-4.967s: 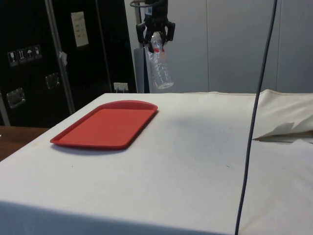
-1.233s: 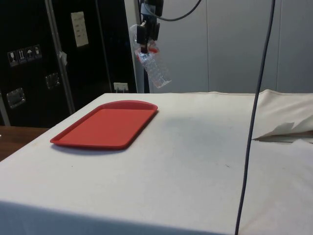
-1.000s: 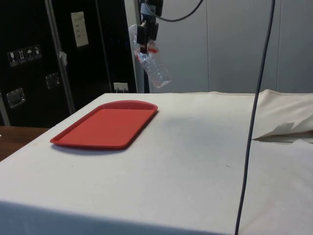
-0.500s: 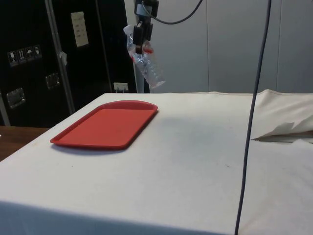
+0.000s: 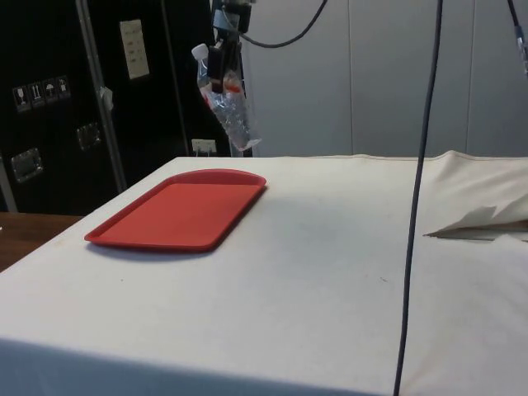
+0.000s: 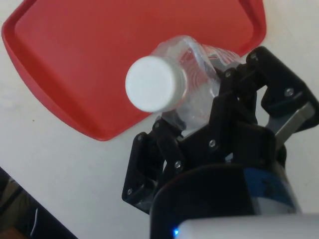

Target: Place the bottle upright on the tray.

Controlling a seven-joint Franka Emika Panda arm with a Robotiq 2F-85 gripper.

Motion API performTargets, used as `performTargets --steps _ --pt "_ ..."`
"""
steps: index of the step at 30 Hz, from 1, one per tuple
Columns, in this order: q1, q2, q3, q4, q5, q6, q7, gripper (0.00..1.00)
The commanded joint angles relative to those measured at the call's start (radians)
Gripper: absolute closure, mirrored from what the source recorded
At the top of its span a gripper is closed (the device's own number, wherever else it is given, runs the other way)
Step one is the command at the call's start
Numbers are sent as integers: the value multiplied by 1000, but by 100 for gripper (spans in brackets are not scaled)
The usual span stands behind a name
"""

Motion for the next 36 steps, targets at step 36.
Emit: performTargets --steps 36 --pt "11 174 32 216 36 -15 36 66"
